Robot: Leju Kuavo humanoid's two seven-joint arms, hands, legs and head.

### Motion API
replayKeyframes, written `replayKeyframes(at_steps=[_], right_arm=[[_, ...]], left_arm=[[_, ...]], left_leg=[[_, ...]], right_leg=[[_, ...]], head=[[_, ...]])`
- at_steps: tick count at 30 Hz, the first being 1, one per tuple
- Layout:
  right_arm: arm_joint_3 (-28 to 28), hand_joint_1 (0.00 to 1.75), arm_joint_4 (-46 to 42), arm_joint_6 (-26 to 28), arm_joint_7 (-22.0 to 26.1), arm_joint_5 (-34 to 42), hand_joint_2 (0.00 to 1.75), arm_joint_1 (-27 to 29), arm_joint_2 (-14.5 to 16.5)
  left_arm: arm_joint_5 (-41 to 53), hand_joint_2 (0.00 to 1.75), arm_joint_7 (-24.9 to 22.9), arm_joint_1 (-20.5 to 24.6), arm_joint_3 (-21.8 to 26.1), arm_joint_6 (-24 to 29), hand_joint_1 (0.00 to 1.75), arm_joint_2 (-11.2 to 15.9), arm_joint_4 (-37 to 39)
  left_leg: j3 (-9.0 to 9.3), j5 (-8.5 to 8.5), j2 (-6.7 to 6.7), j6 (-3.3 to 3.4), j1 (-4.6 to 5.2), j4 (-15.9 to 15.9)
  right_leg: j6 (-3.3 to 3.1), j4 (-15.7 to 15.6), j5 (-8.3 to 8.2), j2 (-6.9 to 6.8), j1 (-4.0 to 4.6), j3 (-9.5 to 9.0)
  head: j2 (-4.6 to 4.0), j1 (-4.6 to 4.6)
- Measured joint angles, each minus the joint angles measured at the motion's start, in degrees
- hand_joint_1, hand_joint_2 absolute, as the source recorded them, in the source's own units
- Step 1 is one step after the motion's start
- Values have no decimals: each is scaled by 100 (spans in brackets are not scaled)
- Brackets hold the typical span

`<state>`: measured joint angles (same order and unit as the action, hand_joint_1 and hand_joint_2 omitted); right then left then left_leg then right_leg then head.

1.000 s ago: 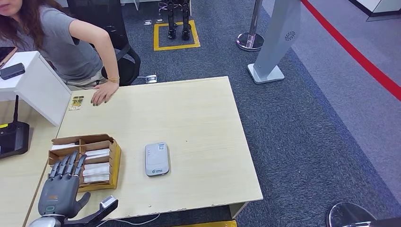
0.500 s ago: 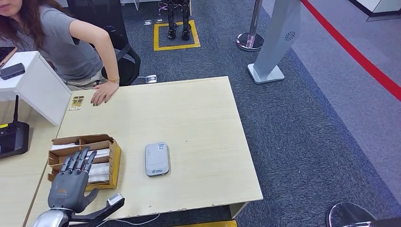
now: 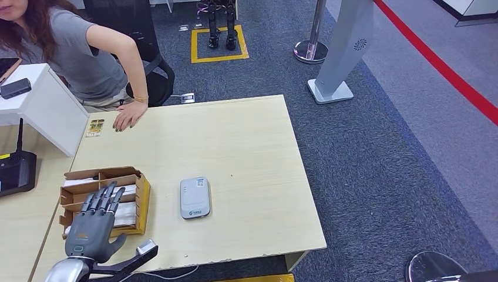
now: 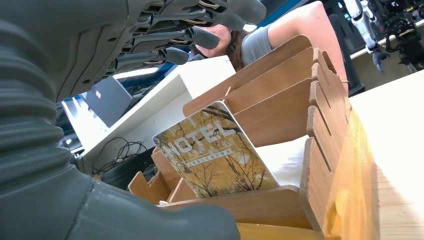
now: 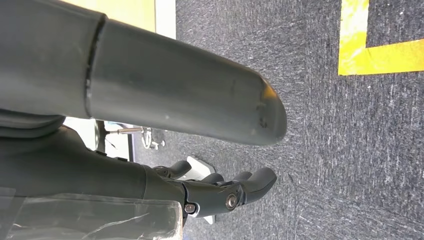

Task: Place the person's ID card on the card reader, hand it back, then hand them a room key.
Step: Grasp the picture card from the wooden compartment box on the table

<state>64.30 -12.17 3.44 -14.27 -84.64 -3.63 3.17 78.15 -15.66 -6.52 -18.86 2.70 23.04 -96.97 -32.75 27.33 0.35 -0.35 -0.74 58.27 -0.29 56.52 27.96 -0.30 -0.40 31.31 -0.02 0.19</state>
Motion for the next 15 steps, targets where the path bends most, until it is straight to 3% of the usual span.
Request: replayKeyframes(at_steps=[3, 4, 7, 8, 15], right_arm=[[0, 0, 0, 6, 0, -3, 0, 0, 0], [0, 0, 1, 9, 0, -4, 0, 0, 0], [0, 0, 1, 20, 0, -6, 0, 0, 0], [0, 0, 0, 23, 0, -6, 0, 0, 0], [3, 0, -1, 45, 0, -1, 0, -1, 0]], left_arm=[[-77, 175, 35, 8, -17, -33, 0, 1, 20], [-96, 175, 40, 8, -22, -39, 7, 1, 25], [-133, 175, 46, 9, -46, -49, 138, 2, 28], [-139, 175, 46, 10, -56, -54, 174, 1, 28], [-162, 175, 29, 51, -72, -85, 175, 0, 39]], left_leg=[[0, 0, 0, 0, 0, 0], [0, 0, 0, 0, 0, 0], [0, 0, 0, 0, 0, 0], [0, 0, 0, 0, 0, 0], [0, 0, 0, 0, 0, 0]], right_leg=[[0, 0, 0, 0, 0, 0], [0, 0, 0, 0, 0, 0], [0, 0, 0, 0, 0, 0], [0, 0, 0, 0, 0, 0], [0, 0, 0, 0, 0, 0]], head=[[-1, 1], [-1, 1], [-1, 1], [-1, 1], [-1, -1]])
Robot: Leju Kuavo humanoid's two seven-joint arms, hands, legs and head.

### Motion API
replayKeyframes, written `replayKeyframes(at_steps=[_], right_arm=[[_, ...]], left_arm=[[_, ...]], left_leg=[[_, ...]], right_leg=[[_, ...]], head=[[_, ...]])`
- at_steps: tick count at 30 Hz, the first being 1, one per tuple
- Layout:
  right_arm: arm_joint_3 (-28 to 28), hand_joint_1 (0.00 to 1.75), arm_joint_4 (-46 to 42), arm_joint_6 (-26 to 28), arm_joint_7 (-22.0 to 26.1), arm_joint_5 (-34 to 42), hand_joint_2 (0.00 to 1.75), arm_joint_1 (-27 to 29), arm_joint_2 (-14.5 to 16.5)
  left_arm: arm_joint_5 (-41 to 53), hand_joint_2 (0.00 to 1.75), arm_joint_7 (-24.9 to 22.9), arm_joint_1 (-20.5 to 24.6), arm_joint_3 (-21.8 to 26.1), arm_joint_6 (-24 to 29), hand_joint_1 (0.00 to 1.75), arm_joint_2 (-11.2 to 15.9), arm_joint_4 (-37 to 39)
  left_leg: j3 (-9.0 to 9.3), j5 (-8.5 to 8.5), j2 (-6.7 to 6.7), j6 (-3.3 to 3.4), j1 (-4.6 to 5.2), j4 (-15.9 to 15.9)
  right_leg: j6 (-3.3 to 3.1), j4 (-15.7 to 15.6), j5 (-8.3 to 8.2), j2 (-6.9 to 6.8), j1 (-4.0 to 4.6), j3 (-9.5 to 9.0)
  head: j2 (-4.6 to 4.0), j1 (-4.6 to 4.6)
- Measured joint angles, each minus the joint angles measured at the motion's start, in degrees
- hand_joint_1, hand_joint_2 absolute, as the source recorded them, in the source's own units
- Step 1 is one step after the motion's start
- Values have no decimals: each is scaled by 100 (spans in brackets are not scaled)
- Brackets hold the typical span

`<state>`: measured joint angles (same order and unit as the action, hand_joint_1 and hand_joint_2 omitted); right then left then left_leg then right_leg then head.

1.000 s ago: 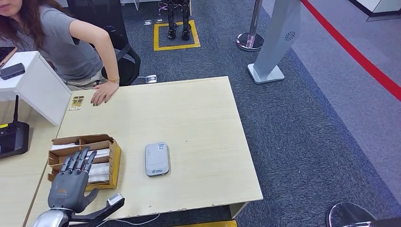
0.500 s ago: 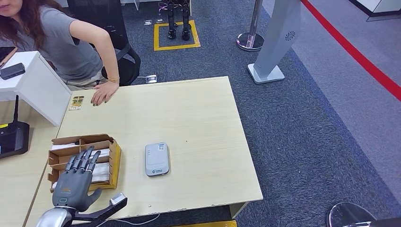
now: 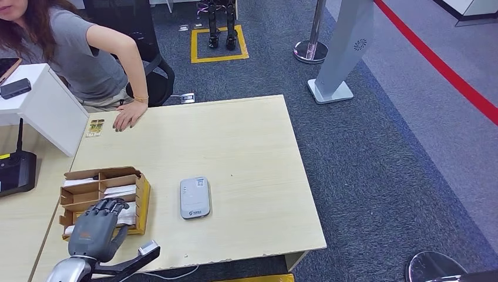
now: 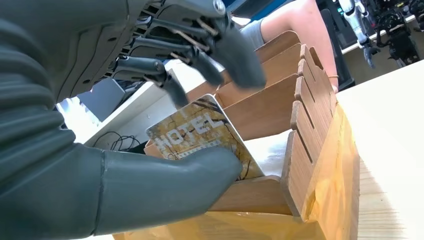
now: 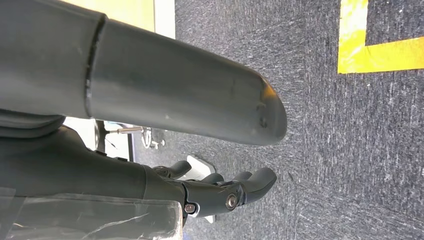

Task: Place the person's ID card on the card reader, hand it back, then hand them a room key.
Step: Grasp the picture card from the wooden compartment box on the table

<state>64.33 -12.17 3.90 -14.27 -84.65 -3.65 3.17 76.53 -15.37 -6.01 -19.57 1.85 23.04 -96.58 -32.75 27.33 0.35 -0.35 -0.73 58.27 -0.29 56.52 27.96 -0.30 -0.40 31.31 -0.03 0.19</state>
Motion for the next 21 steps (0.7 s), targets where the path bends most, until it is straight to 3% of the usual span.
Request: replayKeyframes(at_steps=[21], right_arm=[[85, 0, 0, 91, 0, 4, 0, -4, 0]], left_arm=[[-51, 175, -11, 236, -1, -5, 175, -43, 166]], left_leg=[[1, 0, 0, 0, 0, 0]], right_leg=[[0, 0, 0, 0, 0, -1]], head=[[0, 1]])
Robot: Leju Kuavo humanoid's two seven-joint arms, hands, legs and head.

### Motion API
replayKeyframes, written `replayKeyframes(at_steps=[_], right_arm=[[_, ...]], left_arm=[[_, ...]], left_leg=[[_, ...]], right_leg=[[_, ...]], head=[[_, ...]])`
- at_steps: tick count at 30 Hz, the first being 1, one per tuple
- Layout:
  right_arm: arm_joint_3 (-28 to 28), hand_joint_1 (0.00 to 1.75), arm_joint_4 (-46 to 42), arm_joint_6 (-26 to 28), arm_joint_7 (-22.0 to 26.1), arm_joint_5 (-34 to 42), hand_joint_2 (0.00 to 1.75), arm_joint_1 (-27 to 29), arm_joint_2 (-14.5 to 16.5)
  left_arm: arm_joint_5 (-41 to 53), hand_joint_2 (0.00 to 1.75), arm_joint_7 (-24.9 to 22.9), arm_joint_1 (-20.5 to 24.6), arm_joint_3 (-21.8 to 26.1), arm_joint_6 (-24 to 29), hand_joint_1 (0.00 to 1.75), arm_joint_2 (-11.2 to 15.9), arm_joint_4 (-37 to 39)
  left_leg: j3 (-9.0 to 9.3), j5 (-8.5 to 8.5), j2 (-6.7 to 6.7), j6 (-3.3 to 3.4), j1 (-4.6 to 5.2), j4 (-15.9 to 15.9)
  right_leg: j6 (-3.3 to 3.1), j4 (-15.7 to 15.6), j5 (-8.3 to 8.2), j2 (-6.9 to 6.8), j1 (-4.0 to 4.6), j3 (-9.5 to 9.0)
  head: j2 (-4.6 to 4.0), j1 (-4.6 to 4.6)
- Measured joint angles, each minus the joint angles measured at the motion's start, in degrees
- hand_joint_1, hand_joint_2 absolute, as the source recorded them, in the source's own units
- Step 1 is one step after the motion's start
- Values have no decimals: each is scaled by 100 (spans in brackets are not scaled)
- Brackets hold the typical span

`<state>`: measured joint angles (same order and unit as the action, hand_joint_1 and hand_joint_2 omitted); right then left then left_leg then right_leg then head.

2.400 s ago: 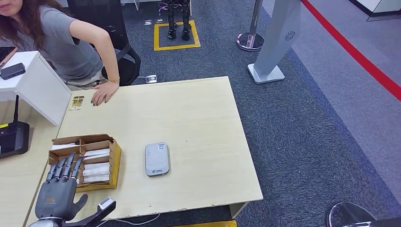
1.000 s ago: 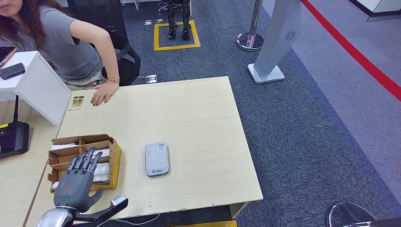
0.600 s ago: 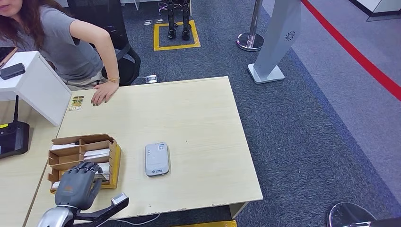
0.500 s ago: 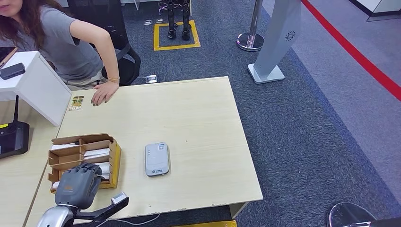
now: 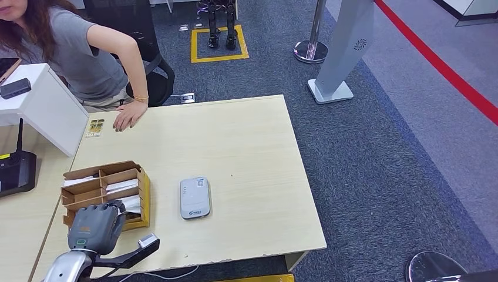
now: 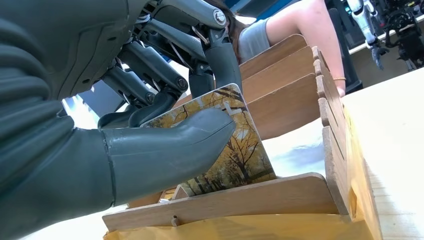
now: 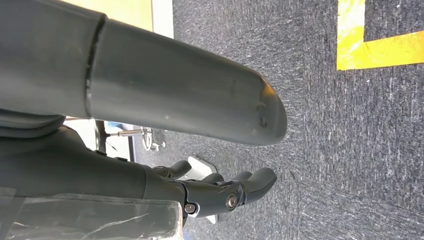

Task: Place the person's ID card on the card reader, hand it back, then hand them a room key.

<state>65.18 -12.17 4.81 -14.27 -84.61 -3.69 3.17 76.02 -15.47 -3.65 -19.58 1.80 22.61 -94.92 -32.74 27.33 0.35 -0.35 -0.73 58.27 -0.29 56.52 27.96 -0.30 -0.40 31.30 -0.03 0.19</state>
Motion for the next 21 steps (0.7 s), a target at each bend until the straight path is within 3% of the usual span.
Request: replayKeyframes(at_steps=[7, 13, 21], right_arm=[[7, 0, 0, 2, 7, 12, 0, -3, 0], [8, 0, 0, 0, 44, 8, 0, -21, 0], [7, 0, -1, -16, 199, -32, 0, -90, -1]], left_arm=[[-31, 175, 8, 126, -21, -34, 175, -21, 58], [-423, 175, 185, 553, -145, -116, 175, -46, 187], [-1372, 175, 444, 2102, -211, -189, 175, -68, 175]], left_leg=[[0, -2, -1, 2, 0, 0], [1, -6, -1, 4, 0, 3], [-12, -25, -8, 4, -3, 6]], right_leg=[[0, 0, -1, -1, 0, 0], [1, 0, -4, -2, 0, 3], [-10, 3, -22, -13, 1, 9]], head=[[1, -1], [0, -2], [1, -1]])
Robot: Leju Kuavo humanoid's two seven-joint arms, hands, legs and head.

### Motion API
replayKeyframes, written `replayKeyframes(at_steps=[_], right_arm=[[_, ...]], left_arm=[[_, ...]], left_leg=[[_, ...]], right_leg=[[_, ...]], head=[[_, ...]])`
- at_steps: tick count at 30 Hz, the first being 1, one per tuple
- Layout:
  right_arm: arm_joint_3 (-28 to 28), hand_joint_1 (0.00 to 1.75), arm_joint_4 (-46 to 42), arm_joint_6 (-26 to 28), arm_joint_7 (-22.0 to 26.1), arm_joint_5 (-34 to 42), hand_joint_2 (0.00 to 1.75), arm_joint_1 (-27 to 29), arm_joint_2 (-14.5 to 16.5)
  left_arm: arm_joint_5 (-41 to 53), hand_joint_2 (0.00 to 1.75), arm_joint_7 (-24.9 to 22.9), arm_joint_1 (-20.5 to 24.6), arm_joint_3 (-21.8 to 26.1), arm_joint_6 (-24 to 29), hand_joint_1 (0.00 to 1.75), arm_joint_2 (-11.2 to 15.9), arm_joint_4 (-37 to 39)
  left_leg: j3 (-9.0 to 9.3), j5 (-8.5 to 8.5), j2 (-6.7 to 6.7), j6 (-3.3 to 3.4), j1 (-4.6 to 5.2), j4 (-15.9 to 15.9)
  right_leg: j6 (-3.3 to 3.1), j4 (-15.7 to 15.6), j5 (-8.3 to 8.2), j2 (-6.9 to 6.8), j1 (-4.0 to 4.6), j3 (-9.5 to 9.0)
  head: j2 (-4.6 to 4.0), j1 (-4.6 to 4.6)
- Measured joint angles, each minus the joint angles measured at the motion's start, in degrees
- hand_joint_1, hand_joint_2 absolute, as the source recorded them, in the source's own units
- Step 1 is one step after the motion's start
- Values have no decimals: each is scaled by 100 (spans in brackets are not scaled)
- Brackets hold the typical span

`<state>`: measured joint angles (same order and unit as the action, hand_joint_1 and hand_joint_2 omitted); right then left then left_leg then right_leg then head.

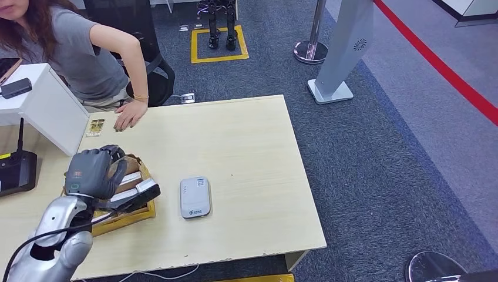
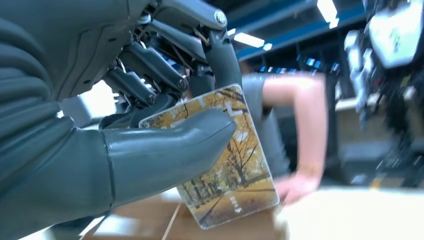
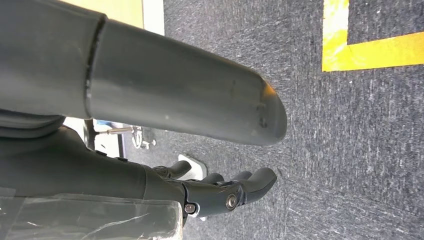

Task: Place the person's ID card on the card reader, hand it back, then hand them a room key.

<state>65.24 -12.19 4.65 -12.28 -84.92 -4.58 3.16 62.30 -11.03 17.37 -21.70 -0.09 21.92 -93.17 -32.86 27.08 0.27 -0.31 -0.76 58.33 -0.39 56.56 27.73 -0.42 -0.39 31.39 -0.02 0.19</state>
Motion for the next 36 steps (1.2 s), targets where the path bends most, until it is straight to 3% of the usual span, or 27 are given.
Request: replayKeyframes(at_steps=[8, 16, 26, 36], right_arm=[[-5, 0, -2, -41, 49, -91, 0, -23, -26], [-66, 0, -3, -43, 162, -150, 0, -54, -53], [-174, 0, -3, -77, 157, -231, 0, -74, -70], [-353, 0, -3, -128, 43, -338, 0, -123, -74]], left_arm=[[-849, 175, -18, 1556, 2, -284, 175, 66, -122], [-978, 175, -369, 2660, 2, -280, 175, 58, 230], [-716, 175, -489, 3002, 2, -157, 175, 60, 839], [-10, 175, -249, 3218, 2, 458, 175, -73, 2838]], left_leg=[[-3, -4, 0, -2, 1, 0], [-5, -4, 3, -2, 1, 0], [-5, -3, 3, -2, 1, 0], [-3, -7, 6, -8, 1, 0]], right_leg=[[1, 3, -3, 0, 0, 3], [1, 3, -3, 5, 0, 7], [1, 3, -3, 7, 0, 7], [-1, 5, -5, 11, 0, 8]], head=[[-1, -1], [-1, 0], [0, 1], [-1, -1]])
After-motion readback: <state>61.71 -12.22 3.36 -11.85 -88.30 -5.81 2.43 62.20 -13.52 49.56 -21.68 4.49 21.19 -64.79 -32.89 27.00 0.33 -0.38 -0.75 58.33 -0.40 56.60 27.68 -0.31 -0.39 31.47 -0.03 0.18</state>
